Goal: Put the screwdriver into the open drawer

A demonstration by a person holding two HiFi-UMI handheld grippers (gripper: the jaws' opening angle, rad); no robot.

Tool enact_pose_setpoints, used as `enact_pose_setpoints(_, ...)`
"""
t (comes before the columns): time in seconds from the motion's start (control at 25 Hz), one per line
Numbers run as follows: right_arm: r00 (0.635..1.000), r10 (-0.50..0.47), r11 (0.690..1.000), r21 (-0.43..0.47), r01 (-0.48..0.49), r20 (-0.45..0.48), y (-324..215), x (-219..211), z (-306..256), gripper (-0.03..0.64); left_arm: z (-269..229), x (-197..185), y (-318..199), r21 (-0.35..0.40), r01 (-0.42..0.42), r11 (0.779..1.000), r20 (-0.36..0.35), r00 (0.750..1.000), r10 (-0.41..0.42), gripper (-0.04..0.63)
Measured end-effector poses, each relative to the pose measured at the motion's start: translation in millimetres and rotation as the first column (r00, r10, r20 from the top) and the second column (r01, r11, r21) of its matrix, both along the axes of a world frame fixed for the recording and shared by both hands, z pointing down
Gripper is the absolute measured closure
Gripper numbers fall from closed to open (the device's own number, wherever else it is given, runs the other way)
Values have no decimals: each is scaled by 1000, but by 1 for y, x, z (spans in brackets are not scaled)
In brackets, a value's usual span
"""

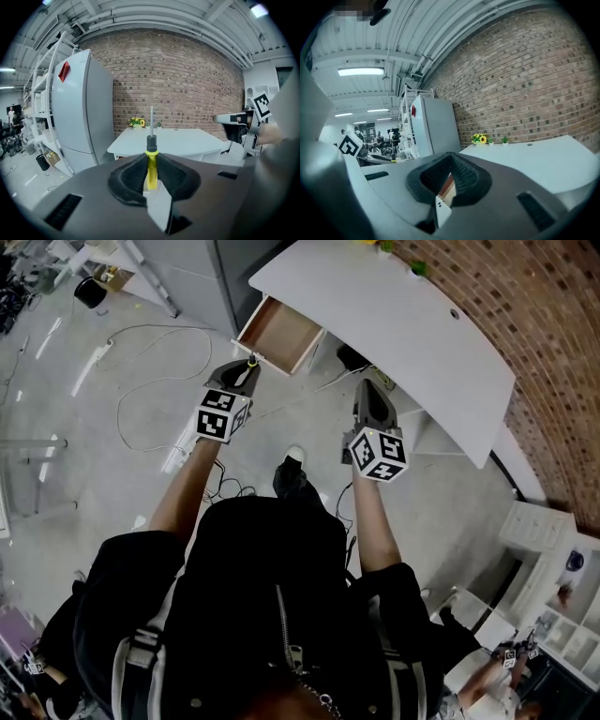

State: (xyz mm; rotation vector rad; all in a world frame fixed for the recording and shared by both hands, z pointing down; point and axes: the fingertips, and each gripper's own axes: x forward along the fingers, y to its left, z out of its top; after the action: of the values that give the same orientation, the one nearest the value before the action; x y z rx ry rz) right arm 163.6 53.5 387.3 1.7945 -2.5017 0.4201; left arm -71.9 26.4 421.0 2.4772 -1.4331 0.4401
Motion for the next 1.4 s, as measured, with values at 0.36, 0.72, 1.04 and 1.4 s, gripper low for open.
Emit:
enact_pose_setpoints(0.36, 996, -79, 996, -39, 80, 28, -98, 11, 13, 609, 15, 10, -73, -39, 60, 997, 45, 997, -59, 515)
enact_pose_setpoints(0.72, 996, -87, 991, -95, 89, 28, -142, 4, 32, 609, 53, 3, -126, -116, 56, 992, 66, 997, -49, 515)
enact_pose_setpoints(1.04, 999, -37, 985, -171, 39, 14, -193, -6, 58, 609, 108, -2, -188, -207, -6, 978, 68, 997, 21, 515)
enact_pose_setpoints(1.4, 1000, 3, 957, -290, -4, -4, -234, -23, 96, 609, 218, -10, -230, -385, -62, 921, 106, 988, 111, 515)
